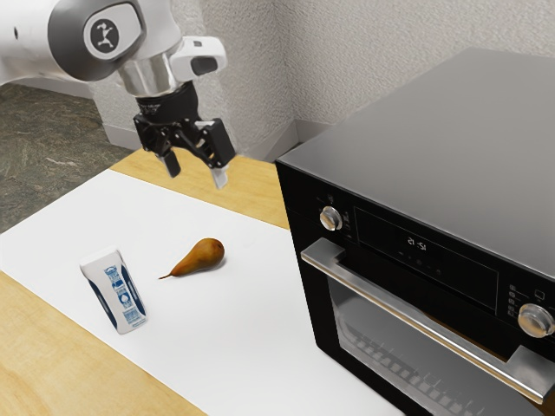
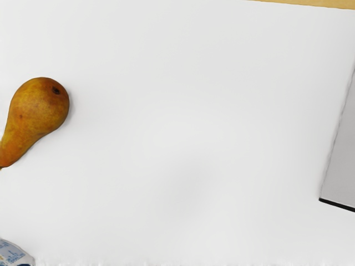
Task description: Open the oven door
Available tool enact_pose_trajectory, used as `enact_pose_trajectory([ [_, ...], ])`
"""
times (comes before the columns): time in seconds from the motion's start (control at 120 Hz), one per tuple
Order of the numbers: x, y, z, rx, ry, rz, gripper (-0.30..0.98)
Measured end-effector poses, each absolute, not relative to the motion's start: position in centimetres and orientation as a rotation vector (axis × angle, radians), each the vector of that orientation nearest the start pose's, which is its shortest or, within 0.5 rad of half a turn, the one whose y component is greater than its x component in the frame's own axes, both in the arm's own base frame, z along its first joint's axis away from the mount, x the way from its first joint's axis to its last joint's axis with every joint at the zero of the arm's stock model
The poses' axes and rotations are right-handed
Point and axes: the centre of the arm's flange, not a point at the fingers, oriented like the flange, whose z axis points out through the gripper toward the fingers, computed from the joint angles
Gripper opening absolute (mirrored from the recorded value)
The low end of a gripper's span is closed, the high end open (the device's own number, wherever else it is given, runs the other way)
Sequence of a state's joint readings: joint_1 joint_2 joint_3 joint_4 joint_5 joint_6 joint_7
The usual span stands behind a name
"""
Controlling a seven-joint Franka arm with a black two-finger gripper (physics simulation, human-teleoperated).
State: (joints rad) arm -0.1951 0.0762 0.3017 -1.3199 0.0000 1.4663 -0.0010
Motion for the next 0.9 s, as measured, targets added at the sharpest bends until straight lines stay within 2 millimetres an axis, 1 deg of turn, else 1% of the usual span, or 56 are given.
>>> enact_pose_trajectory([
  [0.067,56.1,5.2,69.0,-3.109,-0.167,-0.098,0.69],
  [0.175,56.1,4.4,68.9,-3.111,-0.144,-0.083,0.69],
  [0.2,56.0,4.2,69.3,-3.111,-0.139,-0.091,0.69],
  [0.217,55.3,4.1,70.9,-3.111,-0.13,-0.139,0.69],
  [0.233,53.2,3.7,74.6,-3.116,-0.092,-0.252,0.69],
  [0.258,48.7,2.9,80.5,-3.127,0.022,-0.434,0.69],
  [0.275,45.7,1.9,83.3,-3.131,0.127,-0.52,0.69],
  [0.283,44.5,1.0,84.3,-3.127,0.191,-0.55,0.69],
  [0.292,43.4,-0.4,85.1,-3.116,0.264,-0.567,0.69],
  [0.308,41.5,-4.0,86.1,-3.089,0.44,-0.583,0.69],
  [0.325,39.9,-7.5,86.5,-3.053,0.608,-0.579,0.69],
  [0.333,39.2,-9.0,86.5,-3.033,0.685,-0.571,0.68],
  [0.35,37.7,-12.0,85.6,-2.985,0.833,-0.535,0.68],
  [0.358,36.7,-13.2,85.0,-2.961,0.899,-0.517,0.68],
  [0.383,34.0,-15.9,83.3,-2.887,1.065,-0.481,0.68],
  [0.4,32.6,-17.4,82.1,-2.835,1.167,-0.46,0.68],
  [0.433,30.4,-19.7,79.4,-2.74,1.349,-0.429,0.68],
  [0.45,29.8,-20.2,78.3,-2.703,1.419,-0.425,0.69],
  [0.475,29.3,-20.7,77.1,-2.655,1.513,-0.43,0.69],
  [0.5,29.3,-21.2,76.1,-2.606,1.598,-0.439,0.69],
  [0.558,30.0,-22.6,74.6,-2.493,1.774,-0.466,0.69],
  [0.658,31.5,-25.5,72.9,-2.28,2.02,-0.505,0.69],
  [0.767,32.9,-26.9,72.1,-2.083,2.189,-0.542,0.69],
  [0.85,33.5,-27.4,71.9,-1.95,2.279,-0.564,0.69],
  [0.9,34.4,-27.8,71.2,-1.883,2.329,-0.56,0.69],
])
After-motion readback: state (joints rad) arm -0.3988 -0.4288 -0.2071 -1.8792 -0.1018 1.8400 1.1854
